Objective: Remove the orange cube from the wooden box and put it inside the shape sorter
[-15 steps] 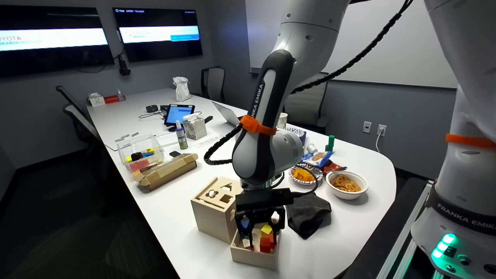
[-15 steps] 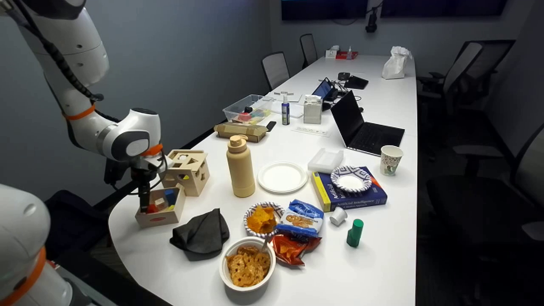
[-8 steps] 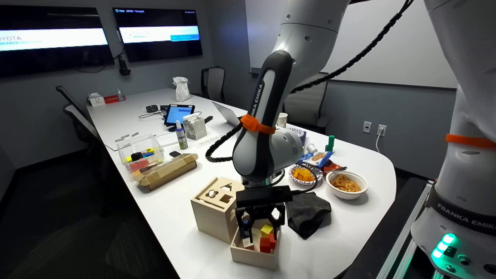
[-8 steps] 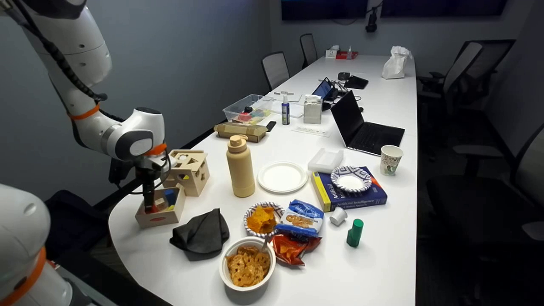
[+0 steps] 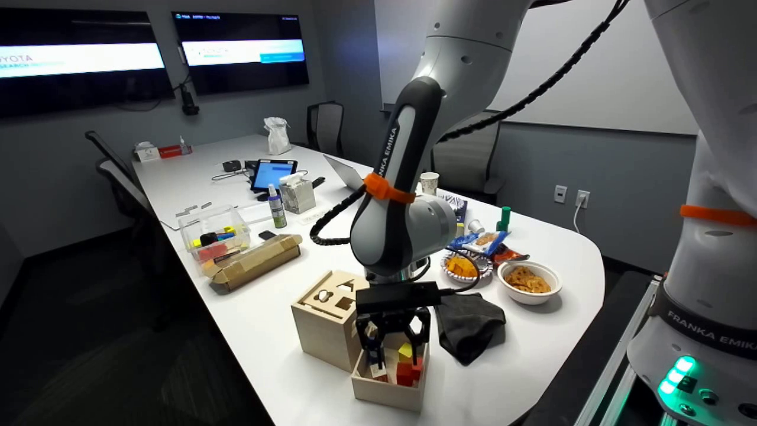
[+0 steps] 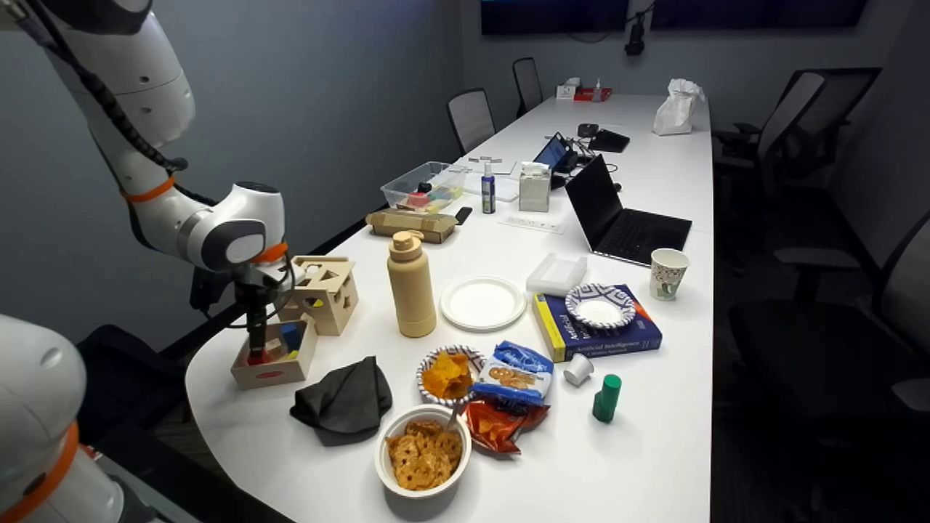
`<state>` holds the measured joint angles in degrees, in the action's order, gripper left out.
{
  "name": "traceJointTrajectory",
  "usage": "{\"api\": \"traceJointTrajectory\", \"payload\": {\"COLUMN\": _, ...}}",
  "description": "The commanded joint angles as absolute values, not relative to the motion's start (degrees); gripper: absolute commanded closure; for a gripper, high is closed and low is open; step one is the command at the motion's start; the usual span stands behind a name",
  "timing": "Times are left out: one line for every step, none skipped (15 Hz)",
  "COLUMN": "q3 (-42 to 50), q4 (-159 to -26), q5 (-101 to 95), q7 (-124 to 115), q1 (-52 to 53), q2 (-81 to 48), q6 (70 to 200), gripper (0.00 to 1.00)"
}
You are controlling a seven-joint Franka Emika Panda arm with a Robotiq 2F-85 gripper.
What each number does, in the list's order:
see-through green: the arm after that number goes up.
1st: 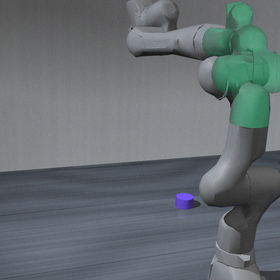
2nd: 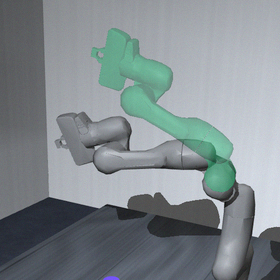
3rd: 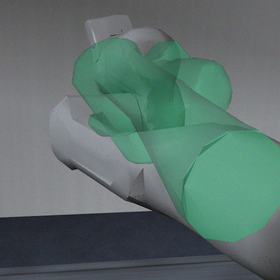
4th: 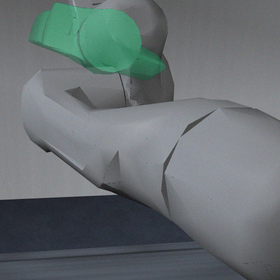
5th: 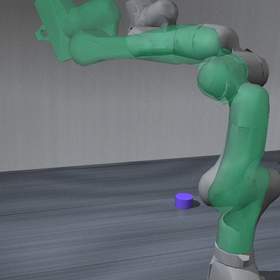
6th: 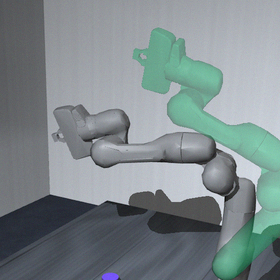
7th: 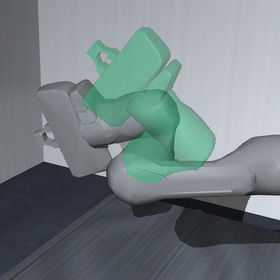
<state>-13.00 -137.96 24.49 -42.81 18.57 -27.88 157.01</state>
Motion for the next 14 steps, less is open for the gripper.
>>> {"api": "traceJointTrajectory", "payload": {"q3": -12.92, "q4": -136.68, "q5": 24.45, "q7": -42.90, "q1": 18.38, "q2": -28.82, "q6": 155.58, "gripper": 0.33}}
{"api": "traceJointTrajectory", "payload": {"q3": -12.97, "q4": -136.62, "q5": 24.52, "q7": -42.81, "q1": 18.30, "q2": -29.07, "q6": 155.65, "gripper": 0.34}}
{"api": "traceJointTrajectory", "payload": {"q3": -13.07, "q4": -136.45, "q5": 24.63, "q7": -42.63, "q1": 18.16, "q2": -29.43, "q6": 155.66, "gripper": 0.34}}
{"api": "traceJointTrajectory", "payload": {"q3": -13.13, "q4": -136.29, "q5": 24.66, "q7": -42.51, "q1": 18.09, "q2": -29.71, "q6": 155.65, "gripper": 0.34}}
{"api": "traceJointTrajectory", "payload": {"q3": -13.20, "q4": -136.10, "q5": 24.70, "q7": -42.39, "q1": 18.02, "q2": -30.02, "q6": 155.59, "gripper": 0.35}}
{"api": "traceJointTrajectory", "payload": {"q3": -13.16, "q4": -135.97, "q5": 24.63, "q7": -42.41, "q1": 18.06, "q2": -30.24, "q6": 155.53, "gripper": 0.35}}
{"api": "traceJointTrajectory", "payload": {"q3": -13.12, "q4": -135.76, "q5": 24.57, "q7": -42.42, "q1": 18.11, "q2": -30.50, "q6": 155.48, "gripper": 0.36}}
{"api": "traceJointTrajectory", "payload": {"q3": -13.11, "q4": -135.53, "q5": 24.54, "q7": -42.44, "q1": 18.15, "q2": -30.75, "q6": 155.43, "gripper": 0.37}}
{"api": "traceJointTrajectory", "payload": {"q3": -13.06, "q4": -135.25, "q5": 24.50, "q7": -42.47, "q1": 18.19, "q2": -31.07, "q6": 155.36, "gripper": 0.38}}
{"api": "traceJointTrajectory", "payload": {"q3": -13.08, "q4": -135.04, "q5": 24.50, "q7": -42.43, "q1": 18.17, "q2": -31.32, "q6": 155.30, "gripper": 0.38}}
{"api": "traceJointTrajectory", "payload": {"q3": -13.05, "q4": -134.82, "q5": 24.52, "q7": -42.43, "q1": 18.16, "q2": -31.58, "q6": 155.26, "gripper": 0.39}}
{"api": "traceJointTrajectory", "payload": {"q3": -13.00, "q4": -134.61, "q5": 24.50, "q7": -42.46, "q1": 18.19, "q2": -31.82, "q6": 155.20, "gripper": 0.40}}
{"api": "traceJointTrajectory", "payload": {"q3": -13.01, "q4": -134.48, "q5": 24.54, "q7": -42.45, "q1": 18.16, "q2": -32.03, "q6": 155.16, "gripper": 0.38}}
{"api": "traceJointTrajectory", "payload": {"q3": -13.02, "q4": -134.40, "q5": 24.60, "q7": -42.40, "q1": 18.08, "q2": -32.25, "q6": 155.16, "gripper": 0.40}}
